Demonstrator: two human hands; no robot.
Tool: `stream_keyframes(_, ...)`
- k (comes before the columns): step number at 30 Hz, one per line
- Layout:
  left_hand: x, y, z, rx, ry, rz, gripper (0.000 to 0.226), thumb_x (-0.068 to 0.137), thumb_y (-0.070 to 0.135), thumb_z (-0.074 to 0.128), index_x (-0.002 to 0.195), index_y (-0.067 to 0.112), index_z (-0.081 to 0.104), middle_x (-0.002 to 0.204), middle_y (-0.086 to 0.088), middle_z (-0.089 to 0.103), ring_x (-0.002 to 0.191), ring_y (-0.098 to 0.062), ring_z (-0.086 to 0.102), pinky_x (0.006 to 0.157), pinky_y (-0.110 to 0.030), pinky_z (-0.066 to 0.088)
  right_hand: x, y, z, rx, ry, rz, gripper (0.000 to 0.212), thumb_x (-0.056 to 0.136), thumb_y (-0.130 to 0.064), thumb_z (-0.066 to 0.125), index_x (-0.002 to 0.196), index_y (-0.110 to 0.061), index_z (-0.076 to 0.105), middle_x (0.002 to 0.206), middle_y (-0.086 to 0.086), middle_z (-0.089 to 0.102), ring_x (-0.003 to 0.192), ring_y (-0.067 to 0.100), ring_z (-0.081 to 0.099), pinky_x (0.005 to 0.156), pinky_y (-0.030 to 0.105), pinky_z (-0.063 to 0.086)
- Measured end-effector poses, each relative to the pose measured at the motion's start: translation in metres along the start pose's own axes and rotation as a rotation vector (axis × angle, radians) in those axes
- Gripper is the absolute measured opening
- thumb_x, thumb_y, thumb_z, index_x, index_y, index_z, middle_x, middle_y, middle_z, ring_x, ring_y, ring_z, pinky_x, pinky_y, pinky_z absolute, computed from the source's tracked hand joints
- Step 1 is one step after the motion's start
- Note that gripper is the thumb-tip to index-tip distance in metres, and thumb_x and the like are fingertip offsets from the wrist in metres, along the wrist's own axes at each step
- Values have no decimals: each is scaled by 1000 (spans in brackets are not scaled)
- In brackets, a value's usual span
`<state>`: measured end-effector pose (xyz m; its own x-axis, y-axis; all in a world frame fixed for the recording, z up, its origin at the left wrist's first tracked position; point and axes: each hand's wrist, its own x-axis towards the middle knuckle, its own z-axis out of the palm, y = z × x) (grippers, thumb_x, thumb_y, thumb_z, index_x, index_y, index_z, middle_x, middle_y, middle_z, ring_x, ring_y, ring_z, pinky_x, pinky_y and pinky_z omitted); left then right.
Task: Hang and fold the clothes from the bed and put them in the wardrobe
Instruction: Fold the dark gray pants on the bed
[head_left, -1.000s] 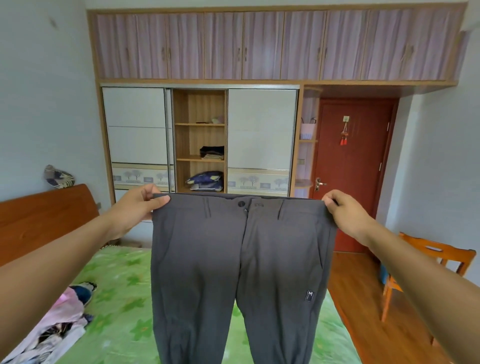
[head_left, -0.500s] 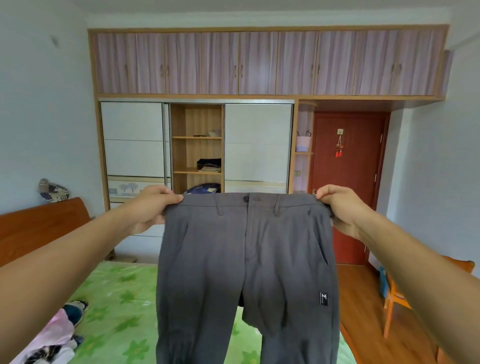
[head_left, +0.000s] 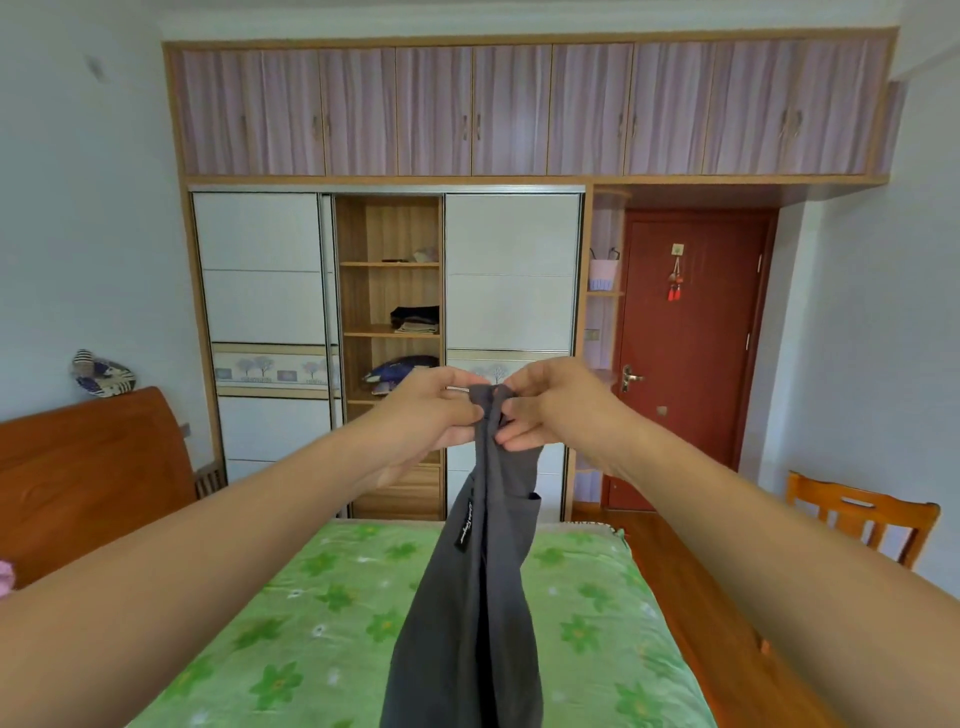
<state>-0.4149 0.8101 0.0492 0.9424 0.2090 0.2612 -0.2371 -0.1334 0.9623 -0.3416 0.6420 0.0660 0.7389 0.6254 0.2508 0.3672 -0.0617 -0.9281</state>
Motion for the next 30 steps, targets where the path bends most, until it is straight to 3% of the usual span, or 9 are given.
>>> stream_keyframes(3, -5, -3, 4, 17, -56, 15, 45, 88, -6, 68, 129, 11, 60, 115, -14, 73, 106, -19, 72, 93, -31, 57, 6, 10, 1, -343, 100, -170, 7, 94, -7, 68, 100, -11, 66, 70, 7, 68, 53, 14, 66, 56, 34, 60)
stream_keyframes(6, -3, -12, 4, 233, -33, 111, 61, 83, -6, 75, 134, 21, 53, 102, -3, 78, 99, -13, 73, 91, -27, 56, 14, 17, -2, -576, 160, -337, 14, 88, -27, 76, 82, -29, 63, 65, -10, 56, 54, 1, 52, 56, 23, 39)
stream_keyframes(9, 1, -18, 0, 279, 18, 152, 57, 86, -14, 65, 132, 19, 54, 98, -6, 78, 89, -13, 73, 80, -24, 58, 18, 28, -15, -814, 107, -357, 20, 86, -52, 72, 83, -34, 65, 97, -6, 49, 88, 5, 49, 72, 24, 32)
stream_keyframes(12, 8, -18, -17, 220, 39, 149, 54, 86, -17, 61, 128, 17, 57, 100, -7, 78, 90, -14, 73, 74, -25, 59, 18, 43, -44, -1052, 4, -166, 40, 83, -71, 63, 95, -34, 73, 135, -3, 51, 127, 19, 41, 103, 39, 31)
stream_keyframes(15, 16, -15, -39, 219, 52, 149, 52, 88, -17, 58, 120, 24, 61, 100, -1, 78, 96, -17, 73, 76, -29, 59, 10, 50, -73, -768, -214, 72, 33, 81, -55, 77, 100, -28, 75, 106, -16, 74, 106, 13, 67, 95, 39, 53)
stream_keyframes(18, 19, -17, -54, 220, 52, 129, 49, 90, -15, 57, 117, 25, 63, 102, -1, 78, 97, -19, 72, 70, -28, 58, 8, 53, -85, -740, -307, 92, 23, 83, -33, 81, 103, -22, 78, 100, -11, 77, 99, 12, 71, 101, 41, 53)
stream_keyframes(23, 25, -16, -66, 107, 78, 211, 45, 95, -10, 54, 123, 24, 63, 113, -2, 75, 106, -19, 71, 82, -34, 60, 13, 33, -81, -195, -18, -130, 27, 82, -9, 80, 108, -13, 72, 104, 11, 77, 100, 31, 73, 78, 39, 63)
stream_keyframes(26, 28, -11, -70, 90, 107, 261, 44, 96, -8, 56, 125, 25, 62, 113, -1, 75, 108, -19, 71, 79, -28, 59, 15, 26, -72, 9, 101, -190, 48, 84, 2, 76, 120, -23, 57, 106, 22, 73, 104, 47, 68, 91, 65, 53)
stream_keyframes(30, 30, -1, -72, 179, 182, 294, 49, 94, -8, 55, 126, 28, 59, 110, 3, 75, 104, -18, 70, 68, -20, 56, 19, 17, -62, 91, 117, -213, 49, 82, 4, 77, 124, -16, 63, 108, 13, 75, 104, 40, 70, 91, 59, 56)
